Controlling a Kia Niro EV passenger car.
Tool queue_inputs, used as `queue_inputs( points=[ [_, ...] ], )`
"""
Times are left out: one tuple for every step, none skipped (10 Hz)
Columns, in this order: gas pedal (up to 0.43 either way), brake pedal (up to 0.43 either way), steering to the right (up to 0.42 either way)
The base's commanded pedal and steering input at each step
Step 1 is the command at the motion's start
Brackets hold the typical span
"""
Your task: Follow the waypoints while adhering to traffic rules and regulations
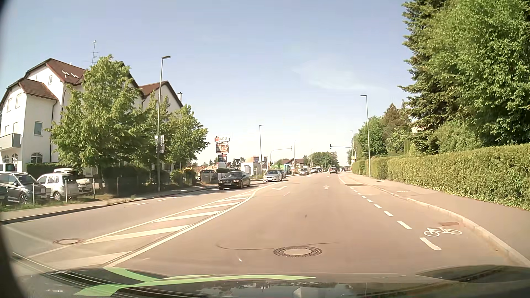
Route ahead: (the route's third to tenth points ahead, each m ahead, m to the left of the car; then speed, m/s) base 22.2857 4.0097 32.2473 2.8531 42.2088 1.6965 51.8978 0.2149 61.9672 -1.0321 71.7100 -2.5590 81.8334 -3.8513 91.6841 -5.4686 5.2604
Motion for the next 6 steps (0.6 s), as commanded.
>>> queue_inputs(
  points=[
    [0.157, 0.0, 0.08],
    [0.169, 0.0, 0.072],
    [0.189, 0.0, 0.066],
    [0.197, 0.0, 0.066],
    [0.197, 0.0, 0.066],
    [0.197, 0.0, 0.065]
  ],
)
